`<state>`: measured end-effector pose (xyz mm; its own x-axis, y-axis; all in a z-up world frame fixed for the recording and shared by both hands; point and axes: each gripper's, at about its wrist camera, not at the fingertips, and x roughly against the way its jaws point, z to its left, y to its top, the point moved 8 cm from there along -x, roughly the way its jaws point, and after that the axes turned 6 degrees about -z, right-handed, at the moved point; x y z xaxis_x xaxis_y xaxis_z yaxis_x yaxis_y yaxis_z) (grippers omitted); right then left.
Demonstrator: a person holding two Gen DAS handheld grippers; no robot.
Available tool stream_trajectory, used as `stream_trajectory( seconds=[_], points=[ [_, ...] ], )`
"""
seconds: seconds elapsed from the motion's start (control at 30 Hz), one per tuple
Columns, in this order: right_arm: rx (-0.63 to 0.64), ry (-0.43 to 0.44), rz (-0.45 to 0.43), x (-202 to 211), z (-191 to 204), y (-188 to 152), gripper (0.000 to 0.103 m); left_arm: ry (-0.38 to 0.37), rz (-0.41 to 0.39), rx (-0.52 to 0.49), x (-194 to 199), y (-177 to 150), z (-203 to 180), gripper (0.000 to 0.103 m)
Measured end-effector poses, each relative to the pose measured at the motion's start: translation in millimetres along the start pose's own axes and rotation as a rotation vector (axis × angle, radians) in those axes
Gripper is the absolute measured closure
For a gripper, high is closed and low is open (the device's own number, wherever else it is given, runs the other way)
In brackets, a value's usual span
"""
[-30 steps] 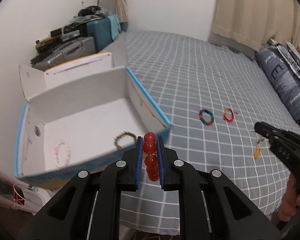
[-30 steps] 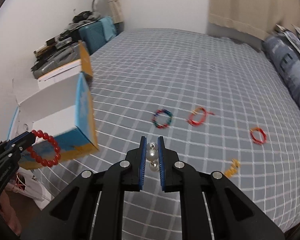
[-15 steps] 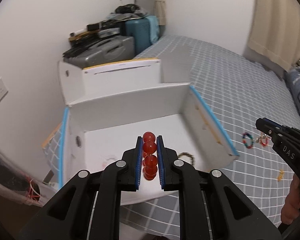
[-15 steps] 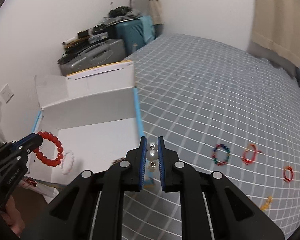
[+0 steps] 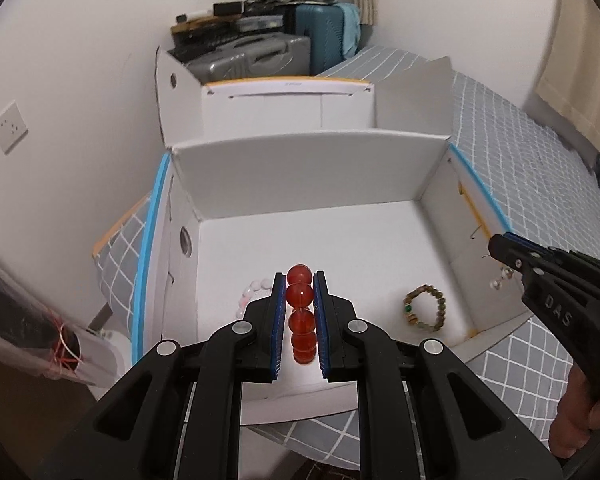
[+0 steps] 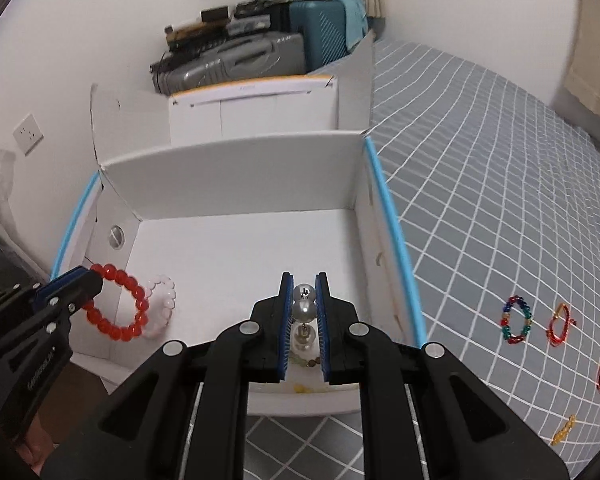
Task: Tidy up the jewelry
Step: 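Carry the red bracelet and pearls into the white box and release both, then withdraw both tools from the box toward the multicolour bracelet and red cord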
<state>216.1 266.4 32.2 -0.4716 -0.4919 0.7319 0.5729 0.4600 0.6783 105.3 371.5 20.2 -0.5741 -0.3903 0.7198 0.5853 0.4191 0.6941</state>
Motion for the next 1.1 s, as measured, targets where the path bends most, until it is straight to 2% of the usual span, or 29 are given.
stream_trajectory(
  seconds=[0.3, 0.47, 0.93, 1.03, 1.1],
  points=[
    [0.053, 0.014, 0.065, -30.2, 13.2, 2.7, 0.092, 0.032, 0.059, 0.039, -26.8, -11.1, 12.0, 0.09],
    [0.043, 0.017, 0.119, -45.4, 5.0, -9.4, 0.092, 0.047, 0.077, 0.044, -36.7, -13.8, 11.3, 0.09],
    [0.047, 0.02, 0.148, -51.5, 4.4, -22.1, 0.091, 0.063, 0.093, 0.032, -38.9, -12.7, 14.8, 0.09],
    [0.06, 0.018, 0.149, -48.2, 6.6, -23.2, 0.081, 0.089, 0.073, 0.038, -33.5, -10.6, 17.7, 0.088],
    [0.06, 0.026, 0.132, -42.5, 7.8, -21.5, 0.059, 0.095, 0.066, 0.032, -29.0, -8.6, 17.0, 0.084]
  ],
)
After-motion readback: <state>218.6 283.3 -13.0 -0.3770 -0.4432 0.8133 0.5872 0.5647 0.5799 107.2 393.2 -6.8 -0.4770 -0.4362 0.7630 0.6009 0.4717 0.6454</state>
